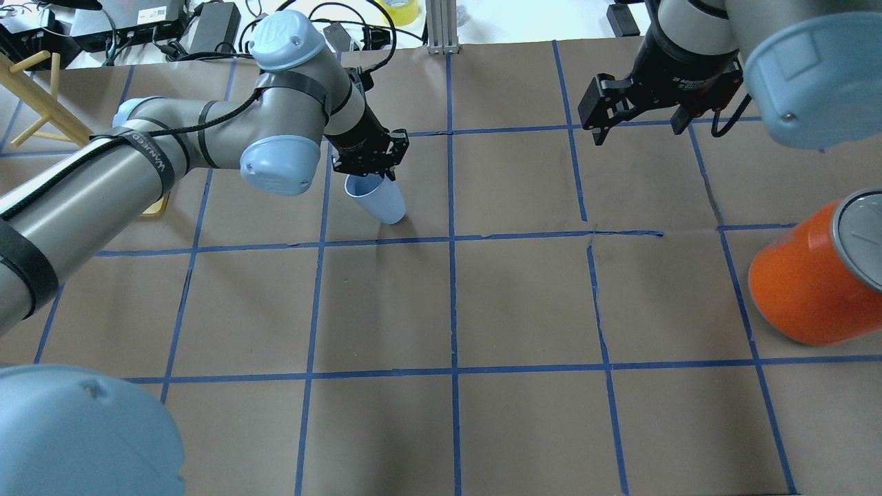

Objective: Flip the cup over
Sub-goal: 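Lift and rotate the cup upright with the left gripper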

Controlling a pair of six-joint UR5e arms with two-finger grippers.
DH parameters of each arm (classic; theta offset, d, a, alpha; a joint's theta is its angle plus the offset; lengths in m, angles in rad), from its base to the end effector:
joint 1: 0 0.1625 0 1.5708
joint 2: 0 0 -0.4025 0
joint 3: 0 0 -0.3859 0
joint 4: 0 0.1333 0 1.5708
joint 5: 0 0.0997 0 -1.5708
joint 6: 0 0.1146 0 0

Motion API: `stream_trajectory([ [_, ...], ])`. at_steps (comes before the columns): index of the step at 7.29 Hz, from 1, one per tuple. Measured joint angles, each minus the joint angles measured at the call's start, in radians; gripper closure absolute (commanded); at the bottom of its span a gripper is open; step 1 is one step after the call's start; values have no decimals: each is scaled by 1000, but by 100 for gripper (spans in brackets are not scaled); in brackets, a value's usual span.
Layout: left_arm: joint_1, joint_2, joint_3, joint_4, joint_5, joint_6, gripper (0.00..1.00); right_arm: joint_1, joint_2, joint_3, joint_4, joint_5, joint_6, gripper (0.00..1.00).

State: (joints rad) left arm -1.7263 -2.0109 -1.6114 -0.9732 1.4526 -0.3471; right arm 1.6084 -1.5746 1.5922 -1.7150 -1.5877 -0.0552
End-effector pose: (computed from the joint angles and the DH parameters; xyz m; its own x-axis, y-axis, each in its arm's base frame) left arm -0.2420 -0.5956 0.2468 -0.9729 -0.1764 0.1498 -0.1884 0.9796 -0.0698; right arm 0.1500 -0.4924 0.4571 -0.9957 -0.0901 0.0237 -0.0924 0.9878 -0.1251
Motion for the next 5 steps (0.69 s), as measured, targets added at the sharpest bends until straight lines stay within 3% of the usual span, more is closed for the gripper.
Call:
stream_trajectory([
  [2, -14, 12, 58, 0, 150, 104, 100, 0, 1, 2, 0, 0, 0, 0],
  [5, 69, -10, 82, 72, 220, 275, 100, 1, 2, 4, 0, 1, 1, 0],
])
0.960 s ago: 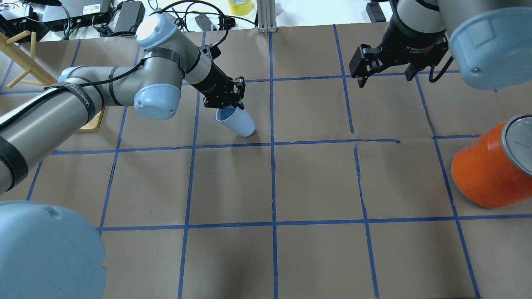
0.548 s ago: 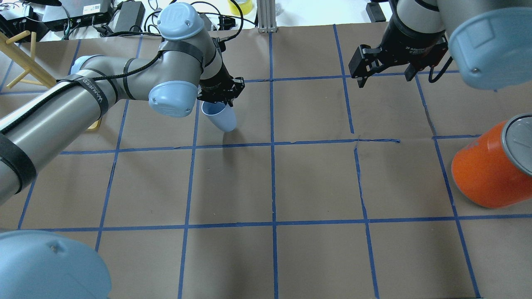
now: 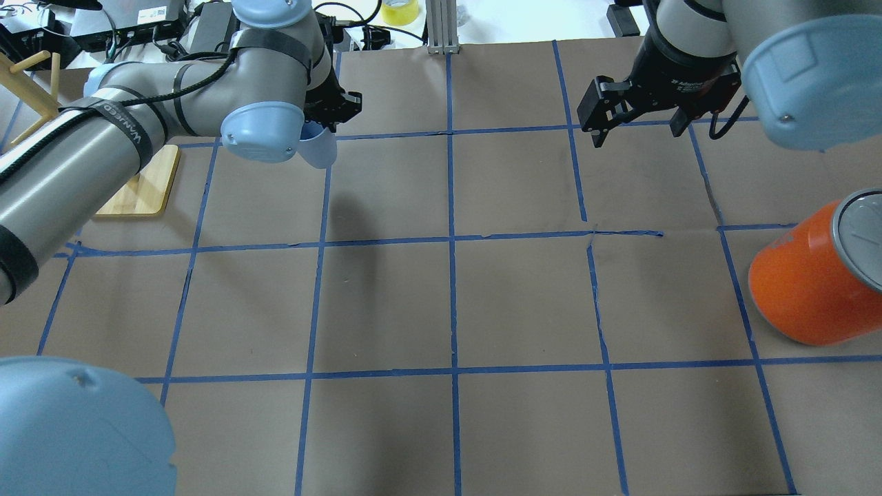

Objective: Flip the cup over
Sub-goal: 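Lift and rotate the cup upright with the left gripper, then set the cup upright on the table and open the left gripper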

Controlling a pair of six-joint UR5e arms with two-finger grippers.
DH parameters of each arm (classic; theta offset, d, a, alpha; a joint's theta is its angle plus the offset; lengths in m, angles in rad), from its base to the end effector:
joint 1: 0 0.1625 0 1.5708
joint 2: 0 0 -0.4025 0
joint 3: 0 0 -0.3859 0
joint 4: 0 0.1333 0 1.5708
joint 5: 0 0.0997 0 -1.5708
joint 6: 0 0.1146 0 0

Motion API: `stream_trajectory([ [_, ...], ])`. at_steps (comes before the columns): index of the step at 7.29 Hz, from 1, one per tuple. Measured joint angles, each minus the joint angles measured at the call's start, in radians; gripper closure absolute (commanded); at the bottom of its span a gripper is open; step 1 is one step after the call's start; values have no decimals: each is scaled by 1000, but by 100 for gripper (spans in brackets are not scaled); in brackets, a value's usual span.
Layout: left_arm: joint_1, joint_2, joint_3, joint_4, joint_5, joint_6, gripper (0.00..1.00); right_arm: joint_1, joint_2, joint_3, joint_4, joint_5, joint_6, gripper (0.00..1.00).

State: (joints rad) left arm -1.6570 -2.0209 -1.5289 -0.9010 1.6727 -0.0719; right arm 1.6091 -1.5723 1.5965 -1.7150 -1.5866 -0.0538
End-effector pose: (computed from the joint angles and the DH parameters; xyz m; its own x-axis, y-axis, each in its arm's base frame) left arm -0.1776 -0.6422 0.2874 -0.9968 -0.0099 -0.0794 0.0116 0.9642 -0.2650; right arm 0.1505 -0.4925 0.4538 -0.9957 -0.0897 0.0221 -0.0917 0.9887 -0.1187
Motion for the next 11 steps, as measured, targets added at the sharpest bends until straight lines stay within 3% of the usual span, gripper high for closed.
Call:
stream_trajectory([
  [7, 129, -41, -69, 37, 9, 184, 98, 0, 2, 2, 2, 0, 2, 0],
  [8, 132, -43, -72, 37, 10, 195, 55, 1, 2, 2, 2, 0, 1, 0],
  [9, 134, -43, -74, 37, 10, 201, 20, 1, 1, 2, 2, 0, 0, 0],
  [10, 135, -40, -78, 37, 11, 201, 0, 2, 1, 2, 2, 0, -1, 0],
  [11, 135, -31, -86, 33, 13, 198, 0, 2, 2, 3, 2, 0, 0, 0],
])
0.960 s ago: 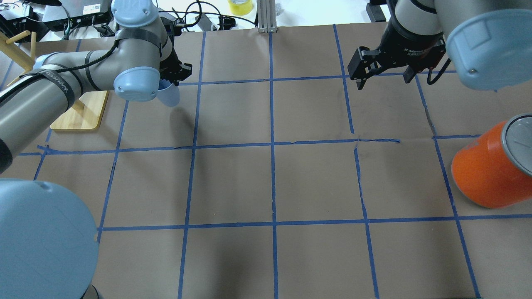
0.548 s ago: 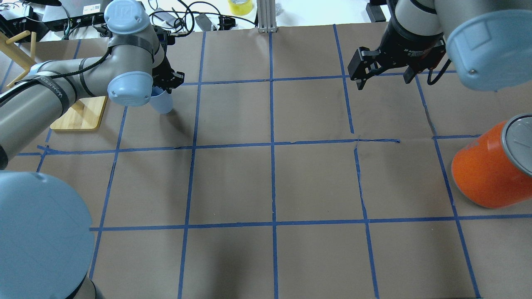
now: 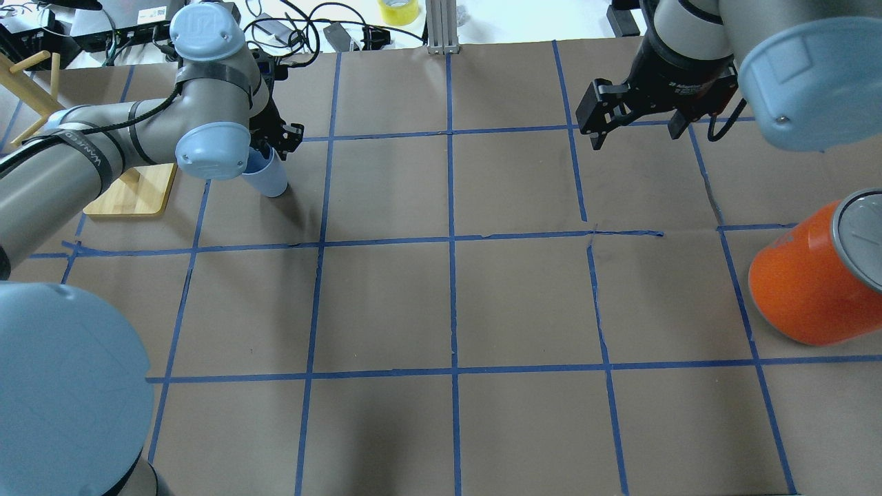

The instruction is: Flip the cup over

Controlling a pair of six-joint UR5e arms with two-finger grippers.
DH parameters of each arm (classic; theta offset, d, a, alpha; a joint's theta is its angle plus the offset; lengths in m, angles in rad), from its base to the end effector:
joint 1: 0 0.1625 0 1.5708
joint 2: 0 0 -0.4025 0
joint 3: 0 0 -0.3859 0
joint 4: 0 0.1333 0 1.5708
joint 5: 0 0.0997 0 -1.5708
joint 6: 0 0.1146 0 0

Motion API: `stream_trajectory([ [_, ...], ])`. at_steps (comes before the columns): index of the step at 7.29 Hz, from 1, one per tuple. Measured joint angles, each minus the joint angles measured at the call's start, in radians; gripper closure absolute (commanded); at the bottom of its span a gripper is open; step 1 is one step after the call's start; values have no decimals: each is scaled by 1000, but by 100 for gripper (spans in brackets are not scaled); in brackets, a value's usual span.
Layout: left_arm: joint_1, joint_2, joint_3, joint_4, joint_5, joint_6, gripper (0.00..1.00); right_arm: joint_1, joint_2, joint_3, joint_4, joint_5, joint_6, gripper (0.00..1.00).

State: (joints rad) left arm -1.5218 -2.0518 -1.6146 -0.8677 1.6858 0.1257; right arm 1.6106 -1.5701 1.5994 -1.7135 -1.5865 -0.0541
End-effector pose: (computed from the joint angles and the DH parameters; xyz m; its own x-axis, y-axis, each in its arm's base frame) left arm -0.0887 -0.6436 0.2316 -0.9894 0.0548 -0.1343 0.0764 0.9839 -0.1618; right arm 0.1512 -0.4924 0.4511 -0.9956 -0.0916 0.0217 -0.0935 0.9893 -0.1121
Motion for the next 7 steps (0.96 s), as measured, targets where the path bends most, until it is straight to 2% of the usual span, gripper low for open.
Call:
stream_trajectory([
  [3, -1, 71, 12, -109, 6, -13, 0, 0, 1, 0, 0, 0, 1, 0],
  [7, -8, 235, 91, -448, -8, -112, 0, 0, 1, -1, 0, 0, 6, 0],
])
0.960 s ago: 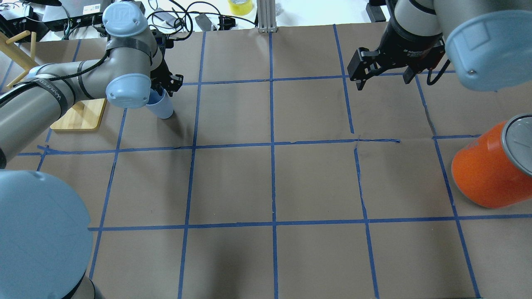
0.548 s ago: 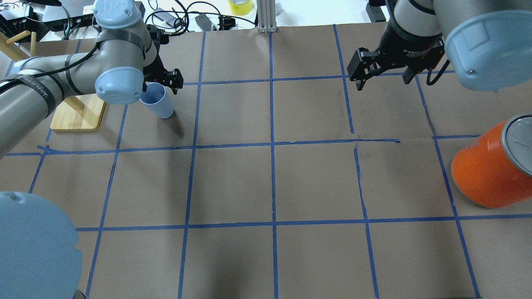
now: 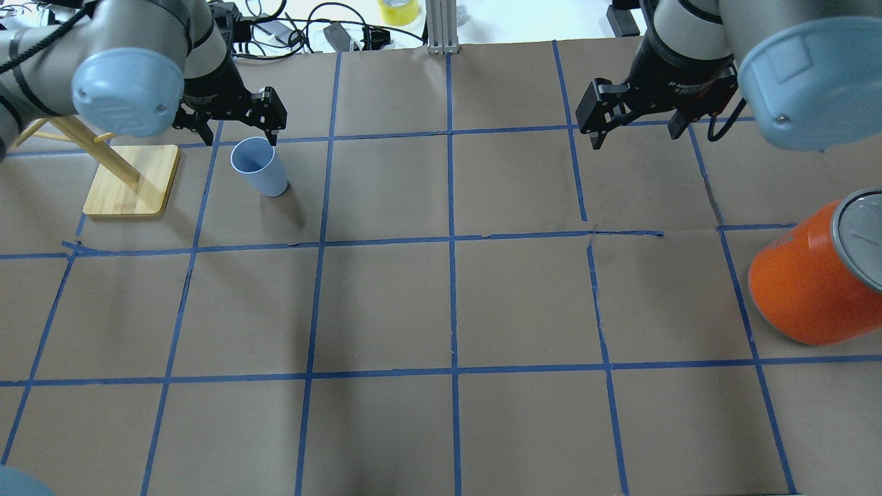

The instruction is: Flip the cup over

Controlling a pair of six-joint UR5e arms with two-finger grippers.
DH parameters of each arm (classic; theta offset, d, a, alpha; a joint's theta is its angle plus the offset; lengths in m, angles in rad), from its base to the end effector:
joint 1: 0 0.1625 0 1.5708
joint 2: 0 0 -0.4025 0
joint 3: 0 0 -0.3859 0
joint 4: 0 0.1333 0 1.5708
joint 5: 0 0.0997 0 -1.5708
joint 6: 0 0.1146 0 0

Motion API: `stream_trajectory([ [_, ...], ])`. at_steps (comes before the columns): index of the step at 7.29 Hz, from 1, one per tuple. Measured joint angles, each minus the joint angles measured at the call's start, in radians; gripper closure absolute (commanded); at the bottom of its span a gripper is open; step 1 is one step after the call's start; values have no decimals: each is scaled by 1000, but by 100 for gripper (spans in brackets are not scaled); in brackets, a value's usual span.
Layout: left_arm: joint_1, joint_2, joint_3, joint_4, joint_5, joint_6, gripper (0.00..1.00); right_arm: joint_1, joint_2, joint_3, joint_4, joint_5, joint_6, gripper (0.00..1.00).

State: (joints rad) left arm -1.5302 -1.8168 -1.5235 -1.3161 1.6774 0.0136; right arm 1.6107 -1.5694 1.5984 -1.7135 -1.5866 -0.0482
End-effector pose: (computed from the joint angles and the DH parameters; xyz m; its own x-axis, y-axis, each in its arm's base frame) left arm -0.0974 -0.5867 0.3685 -0.9937 -0.0327 -0.1070 -0.0270 0.9981 -0.0545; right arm 0.1513 -0.4927 0.4513 -0.9961 -0.0859 0.0212 -0.0877 0.9898 -0.1126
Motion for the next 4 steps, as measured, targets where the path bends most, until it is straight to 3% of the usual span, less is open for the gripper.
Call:
stream_trajectory([
  [4, 7, 69, 18, -64, 0, -17, 0, 0, 2, 1, 0, 1, -1, 0],
])
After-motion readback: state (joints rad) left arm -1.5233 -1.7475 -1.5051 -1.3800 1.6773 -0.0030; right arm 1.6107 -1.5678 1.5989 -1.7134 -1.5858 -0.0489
